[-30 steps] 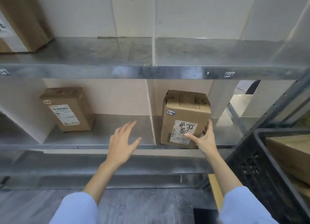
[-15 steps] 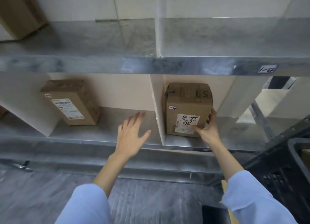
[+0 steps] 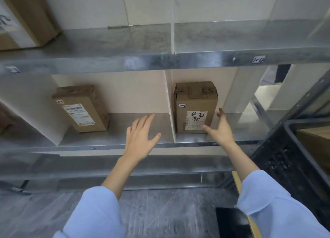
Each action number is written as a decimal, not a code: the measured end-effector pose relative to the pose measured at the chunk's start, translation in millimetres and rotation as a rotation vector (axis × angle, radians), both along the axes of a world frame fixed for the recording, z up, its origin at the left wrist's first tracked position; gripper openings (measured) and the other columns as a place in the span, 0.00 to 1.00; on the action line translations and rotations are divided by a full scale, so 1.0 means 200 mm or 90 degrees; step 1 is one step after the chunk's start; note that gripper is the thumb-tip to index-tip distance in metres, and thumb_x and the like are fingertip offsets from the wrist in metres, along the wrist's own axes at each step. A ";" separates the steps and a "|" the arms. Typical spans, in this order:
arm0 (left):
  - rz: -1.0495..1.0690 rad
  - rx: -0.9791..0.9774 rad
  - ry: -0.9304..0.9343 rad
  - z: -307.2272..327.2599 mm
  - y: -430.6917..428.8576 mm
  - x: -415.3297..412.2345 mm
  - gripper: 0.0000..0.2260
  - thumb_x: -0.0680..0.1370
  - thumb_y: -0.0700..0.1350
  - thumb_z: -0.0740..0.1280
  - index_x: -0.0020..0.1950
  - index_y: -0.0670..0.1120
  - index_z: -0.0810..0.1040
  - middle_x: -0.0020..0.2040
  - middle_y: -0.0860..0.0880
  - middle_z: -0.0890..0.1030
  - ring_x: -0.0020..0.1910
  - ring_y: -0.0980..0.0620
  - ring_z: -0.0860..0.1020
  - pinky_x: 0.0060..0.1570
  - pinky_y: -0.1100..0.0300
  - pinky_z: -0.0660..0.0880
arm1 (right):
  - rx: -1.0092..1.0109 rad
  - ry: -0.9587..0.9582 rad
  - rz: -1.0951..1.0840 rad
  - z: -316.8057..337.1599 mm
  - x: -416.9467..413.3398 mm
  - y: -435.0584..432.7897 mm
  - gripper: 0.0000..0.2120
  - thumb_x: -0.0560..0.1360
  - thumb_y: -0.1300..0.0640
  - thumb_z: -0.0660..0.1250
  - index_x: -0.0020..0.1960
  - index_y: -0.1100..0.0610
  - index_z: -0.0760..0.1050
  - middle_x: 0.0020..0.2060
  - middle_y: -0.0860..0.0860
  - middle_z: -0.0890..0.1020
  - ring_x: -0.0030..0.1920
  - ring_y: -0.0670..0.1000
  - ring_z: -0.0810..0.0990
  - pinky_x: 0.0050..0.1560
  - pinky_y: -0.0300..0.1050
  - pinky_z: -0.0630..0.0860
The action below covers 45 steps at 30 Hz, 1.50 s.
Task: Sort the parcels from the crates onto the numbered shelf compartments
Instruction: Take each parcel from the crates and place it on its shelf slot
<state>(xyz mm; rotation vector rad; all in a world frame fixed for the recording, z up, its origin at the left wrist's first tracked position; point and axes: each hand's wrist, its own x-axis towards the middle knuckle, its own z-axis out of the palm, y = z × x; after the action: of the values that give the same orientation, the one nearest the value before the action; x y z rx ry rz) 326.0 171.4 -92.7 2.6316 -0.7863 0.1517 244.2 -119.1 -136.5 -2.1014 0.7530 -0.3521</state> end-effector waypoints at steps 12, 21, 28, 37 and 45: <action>-0.156 0.002 -0.081 0.27 0.20 -0.36 0.31 0.78 0.58 0.63 0.79 0.54 0.58 0.78 0.50 0.62 0.75 0.47 0.59 0.70 0.49 0.55 | -0.330 0.164 -0.028 0.40 -0.68 0.45 0.34 0.79 0.34 0.55 0.80 0.45 0.51 0.78 0.50 0.60 0.75 0.58 0.62 0.69 0.57 0.65; -0.358 -0.043 -0.110 0.43 -0.03 -0.84 0.30 0.79 0.60 0.60 0.80 0.55 0.56 0.79 0.52 0.60 0.76 0.47 0.57 0.71 0.46 0.56 | -0.423 0.191 -0.197 0.60 -1.42 0.54 0.34 0.80 0.34 0.53 0.81 0.45 0.49 0.78 0.50 0.61 0.75 0.57 0.62 0.70 0.56 0.65; -0.535 -0.067 -0.112 0.51 -0.36 -1.30 0.32 0.79 0.61 0.60 0.80 0.56 0.53 0.79 0.52 0.59 0.77 0.48 0.56 0.72 0.45 0.56 | -0.418 0.238 -0.356 0.66 -2.03 0.47 0.34 0.79 0.32 0.51 0.80 0.46 0.53 0.77 0.50 0.64 0.74 0.57 0.64 0.68 0.56 0.66; -0.710 -0.086 -0.126 0.48 -0.85 -1.88 0.32 0.79 0.62 0.60 0.80 0.56 0.54 0.79 0.54 0.60 0.76 0.50 0.57 0.72 0.47 0.54 | -0.359 0.313 -0.492 0.56 -2.64 0.26 0.35 0.79 0.32 0.50 0.81 0.44 0.47 0.78 0.49 0.60 0.76 0.57 0.61 0.69 0.58 0.68; -0.801 -0.065 -0.102 0.37 -1.31 -2.36 0.32 0.79 0.62 0.60 0.80 0.56 0.53 0.79 0.53 0.59 0.77 0.49 0.56 0.72 0.46 0.55 | -0.290 0.326 -0.563 0.37 -3.05 0.04 0.37 0.78 0.31 0.53 0.81 0.44 0.44 0.79 0.49 0.58 0.77 0.57 0.60 0.71 0.57 0.66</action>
<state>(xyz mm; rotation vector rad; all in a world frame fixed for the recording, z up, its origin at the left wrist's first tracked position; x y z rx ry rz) -145.1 -90.3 -19.7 1.6029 -2.1909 0.0354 -366.3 -110.4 -62.3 -2.1742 2.0782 -0.4850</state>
